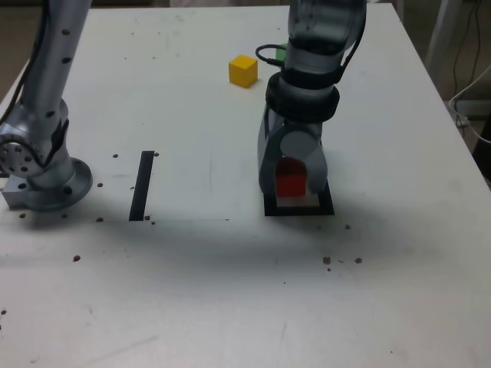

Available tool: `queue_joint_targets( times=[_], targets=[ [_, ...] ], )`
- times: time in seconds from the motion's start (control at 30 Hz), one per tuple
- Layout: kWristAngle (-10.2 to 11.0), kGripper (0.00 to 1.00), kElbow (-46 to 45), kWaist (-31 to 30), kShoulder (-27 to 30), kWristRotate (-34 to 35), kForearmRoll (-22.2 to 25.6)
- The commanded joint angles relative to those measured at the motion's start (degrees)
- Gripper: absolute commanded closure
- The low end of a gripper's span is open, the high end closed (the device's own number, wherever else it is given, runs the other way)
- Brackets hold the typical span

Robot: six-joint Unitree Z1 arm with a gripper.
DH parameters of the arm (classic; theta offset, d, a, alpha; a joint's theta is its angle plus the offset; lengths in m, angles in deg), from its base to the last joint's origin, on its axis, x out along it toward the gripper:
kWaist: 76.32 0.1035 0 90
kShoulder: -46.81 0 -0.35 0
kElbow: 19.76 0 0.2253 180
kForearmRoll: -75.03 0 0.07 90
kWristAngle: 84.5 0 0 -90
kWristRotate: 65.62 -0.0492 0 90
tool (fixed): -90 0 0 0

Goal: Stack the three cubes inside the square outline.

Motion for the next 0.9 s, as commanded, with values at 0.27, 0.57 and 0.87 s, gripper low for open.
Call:
queue_joint_targets(
  times=[0.27, 0.57, 0.87],
  targets=[
    [-0.27, 0.71, -0.17, -0.3, -1.34, 0.24, -0.93],
    [-0.57, 0.06, -1.64, -0.3, -1.49, 0.16, -2.6],
    [-0.64, 0.01, -2.59, -0.3, -0.23, 0.16, -3.27]
  ],
)
